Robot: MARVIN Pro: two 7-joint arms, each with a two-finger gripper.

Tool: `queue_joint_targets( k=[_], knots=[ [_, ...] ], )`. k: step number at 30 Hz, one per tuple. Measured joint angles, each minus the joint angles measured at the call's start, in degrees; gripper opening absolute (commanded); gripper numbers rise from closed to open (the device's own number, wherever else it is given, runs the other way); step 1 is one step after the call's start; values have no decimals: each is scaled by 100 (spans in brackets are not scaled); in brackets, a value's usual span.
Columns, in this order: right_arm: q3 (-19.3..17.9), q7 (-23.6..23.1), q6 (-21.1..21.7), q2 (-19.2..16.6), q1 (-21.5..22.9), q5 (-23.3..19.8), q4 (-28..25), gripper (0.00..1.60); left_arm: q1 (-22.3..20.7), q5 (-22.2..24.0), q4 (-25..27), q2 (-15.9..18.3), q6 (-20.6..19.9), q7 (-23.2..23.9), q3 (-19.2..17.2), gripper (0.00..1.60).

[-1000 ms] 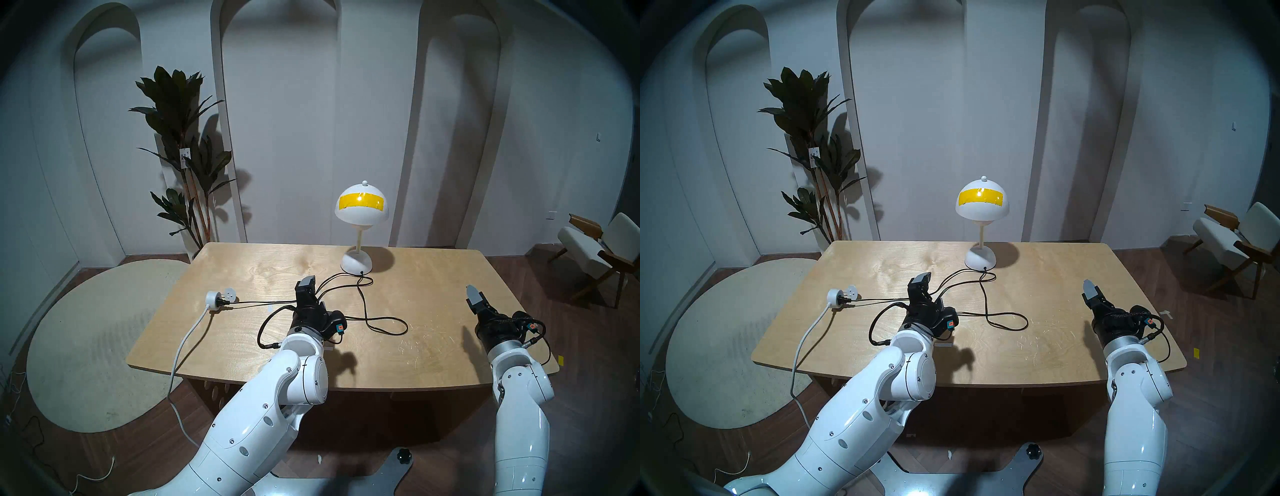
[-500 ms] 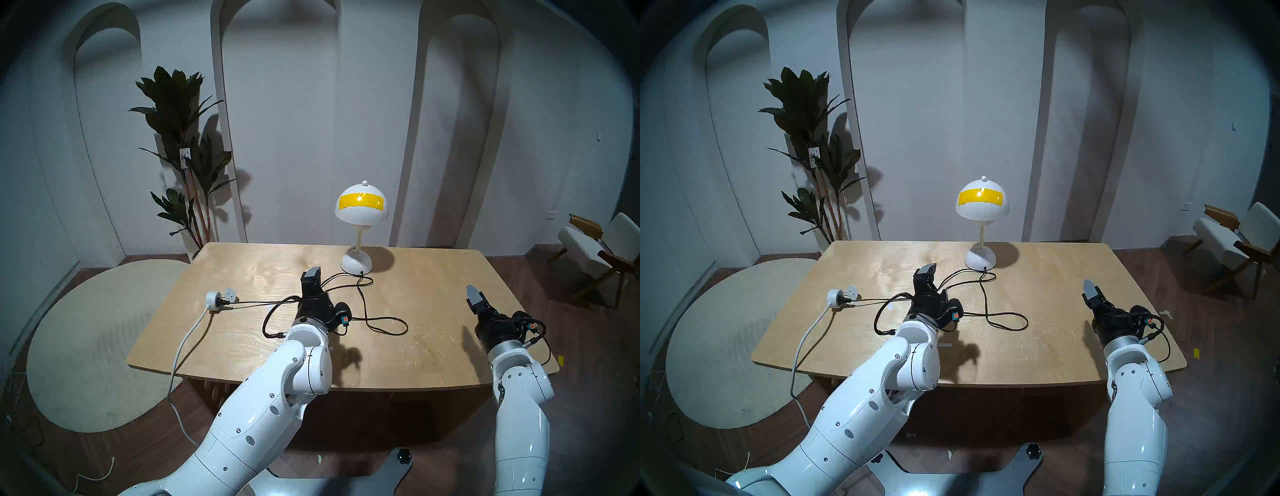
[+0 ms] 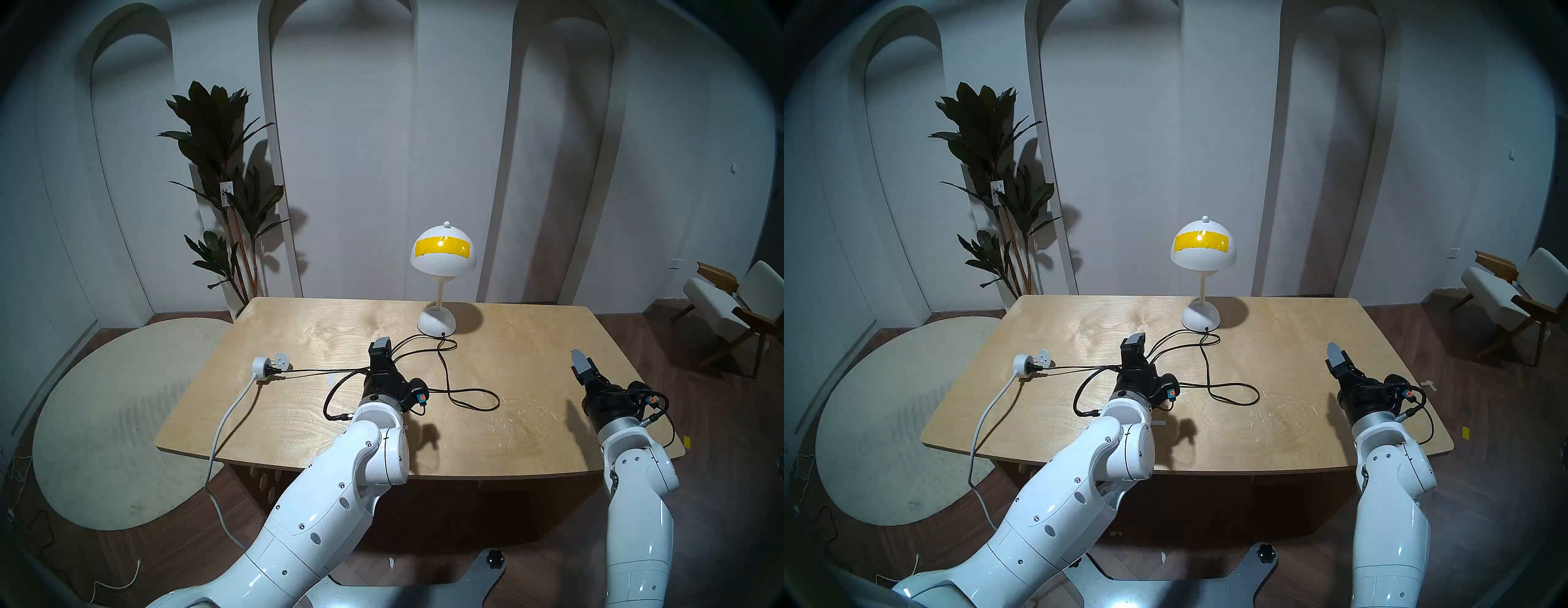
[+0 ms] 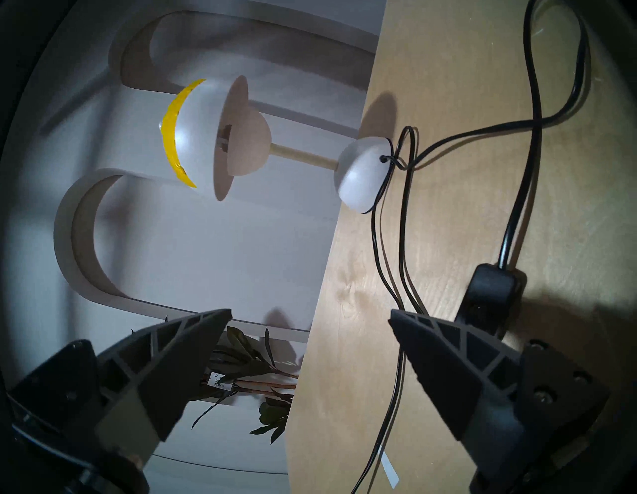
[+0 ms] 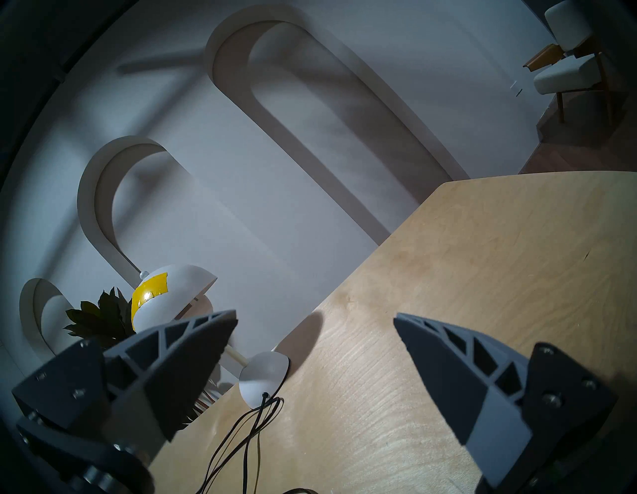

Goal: Turn on the table lamp by pressing the switch

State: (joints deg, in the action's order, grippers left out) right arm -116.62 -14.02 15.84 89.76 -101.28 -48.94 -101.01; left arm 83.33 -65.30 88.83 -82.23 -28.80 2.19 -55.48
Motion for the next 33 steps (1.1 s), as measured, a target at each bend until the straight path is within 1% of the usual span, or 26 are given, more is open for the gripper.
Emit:
queue_joint_targets(
  k=[14, 33],
  knots=[
    [0, 0, 0, 0, 0, -1, 0, 160, -156, 4, -184, -43, 35, 110, -16, 160],
    [0, 0, -1, -1, 0, -1, -2, 160, -204, 51, -496, -147, 113, 175, -134, 160]
  ],
)
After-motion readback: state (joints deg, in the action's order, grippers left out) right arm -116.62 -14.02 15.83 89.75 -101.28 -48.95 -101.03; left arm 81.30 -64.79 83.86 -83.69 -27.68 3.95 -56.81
